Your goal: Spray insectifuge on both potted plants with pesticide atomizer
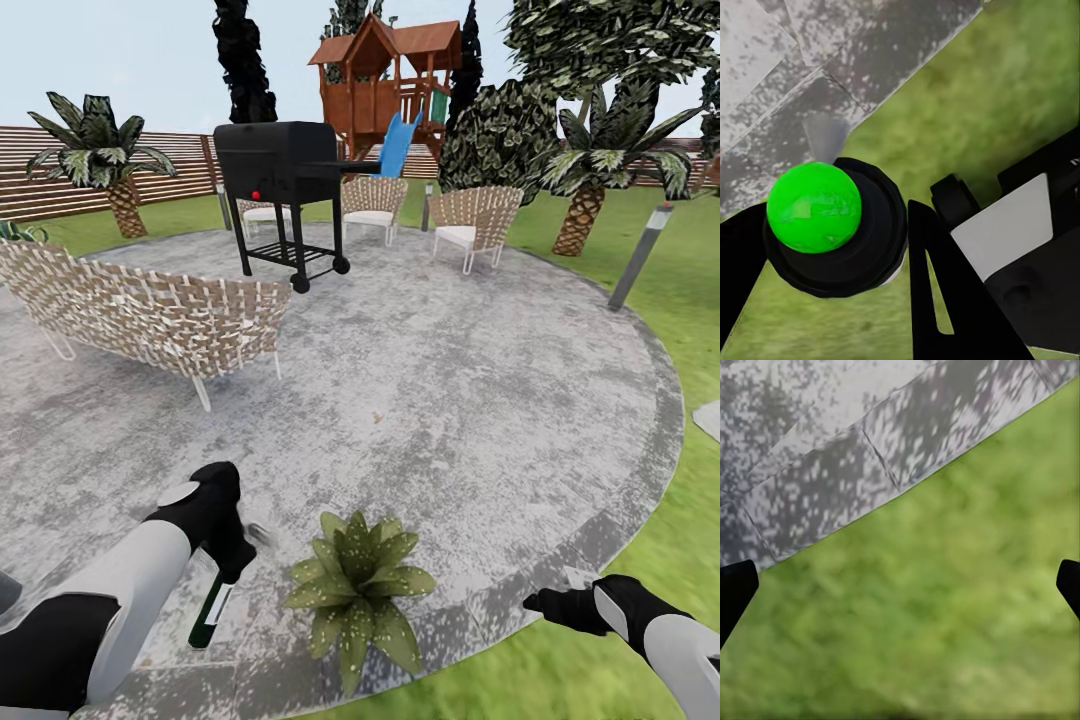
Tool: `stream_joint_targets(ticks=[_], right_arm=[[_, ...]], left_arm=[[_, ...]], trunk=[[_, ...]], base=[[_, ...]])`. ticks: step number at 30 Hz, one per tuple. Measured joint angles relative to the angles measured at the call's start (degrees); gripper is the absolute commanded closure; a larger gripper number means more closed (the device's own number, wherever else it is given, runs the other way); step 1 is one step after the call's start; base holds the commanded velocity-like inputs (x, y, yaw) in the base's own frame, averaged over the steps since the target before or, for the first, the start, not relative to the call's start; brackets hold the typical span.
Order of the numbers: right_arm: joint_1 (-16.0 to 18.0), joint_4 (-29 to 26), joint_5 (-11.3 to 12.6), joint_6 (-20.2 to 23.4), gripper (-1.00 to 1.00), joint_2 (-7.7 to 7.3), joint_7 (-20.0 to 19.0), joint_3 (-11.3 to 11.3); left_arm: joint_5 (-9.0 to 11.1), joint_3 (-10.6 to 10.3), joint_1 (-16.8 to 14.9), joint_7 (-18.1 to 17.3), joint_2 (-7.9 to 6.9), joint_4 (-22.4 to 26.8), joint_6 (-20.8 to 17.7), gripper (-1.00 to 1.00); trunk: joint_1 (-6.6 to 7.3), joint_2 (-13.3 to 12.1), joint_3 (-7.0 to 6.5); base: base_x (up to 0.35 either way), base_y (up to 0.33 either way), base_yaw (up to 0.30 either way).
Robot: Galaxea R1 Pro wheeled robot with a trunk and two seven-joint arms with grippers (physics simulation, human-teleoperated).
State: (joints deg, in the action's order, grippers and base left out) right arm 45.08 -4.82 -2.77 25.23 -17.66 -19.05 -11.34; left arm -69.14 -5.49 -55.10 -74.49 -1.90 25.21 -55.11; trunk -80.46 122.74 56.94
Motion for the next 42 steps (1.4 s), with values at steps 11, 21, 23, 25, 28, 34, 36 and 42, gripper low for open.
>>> stream_joint_targets(ticks=[11, 21, 23, 25, 28, 34, 36, 42], right_arm=[[0.00, -0.01, 0.00, 0.00, -1.00, 0.00, 0.00, -0.05], [0.00, -0.04, 0.00, -0.01, -1.00, 0.00, -0.09, 0.02], [0.00, -0.03, 0.00, -0.05, -1.00, 0.00, -0.09, 0.02], [0.00, -0.01, 0.00, -0.07, -1.00, 0.00, -0.04, 0.02], [0.02, 0.01, 0.00, -0.07, -1.00, 0.00, 0.01, 0.02], [0.01, 0.00, 0.00, -0.07, -1.00, 0.00, 0.01, 0.02], [0.01, -0.04, 0.00, -0.07, -1.00, 0.00, 0.01, 0.02], [0.01, 0.00, -0.07, -0.15, -1.00, 0.00, 0.01, 0.02]], left_arm=[[0.00, -0.05, 0.01, -0.10, 0.06, 4.98, -0.13, 1.00], [-0.09, 0.03, 0.01, -0.35, 0.26, 4.96, -0.36, 1.00], [-0.06, 0.00, 0.01, -0.38, 0.27, 5.00, -0.38, 1.00], [-0.03, -0.02, 0.01, -0.36, 0.27, 5.01, -0.37, 1.00], [0.06, -0.04, 0.02, -0.35, 0.26, 5.03, -0.38, 1.00], [0.05, -0.04, 0.02, -0.34, 0.88, 5.02, -0.38, 1.00], [0.02, -0.04, 0.02, -0.34, 0.94, 5.02, -0.37, 1.00], [0.17, -0.22, 0.02, -0.32, 1.77, 5.01, -0.43, 1.00]], trunk=[[0.00, 0.00, 0.00], [0.00, 0.00, 0.00], [0.00, 0.00, 0.00], [-0.01, 0.00, 0.00], [-0.01, 0.00, 0.00], [-0.02, 0.00, 0.00], [-0.02, 0.00, 0.00], [-0.03, 0.00, 0.00]], base=[[0.000, 0.000, -0.001], [-0.038, 0.000, 0.000], [0.000, -0.013, 0.000], [-0.059, -0.161, 0.007], [-0.109, -0.251, 0.159], [-0.184, -0.280, 0.149], [-0.218, -0.282, 0.017], [-0.252, -0.251, 0.001]])
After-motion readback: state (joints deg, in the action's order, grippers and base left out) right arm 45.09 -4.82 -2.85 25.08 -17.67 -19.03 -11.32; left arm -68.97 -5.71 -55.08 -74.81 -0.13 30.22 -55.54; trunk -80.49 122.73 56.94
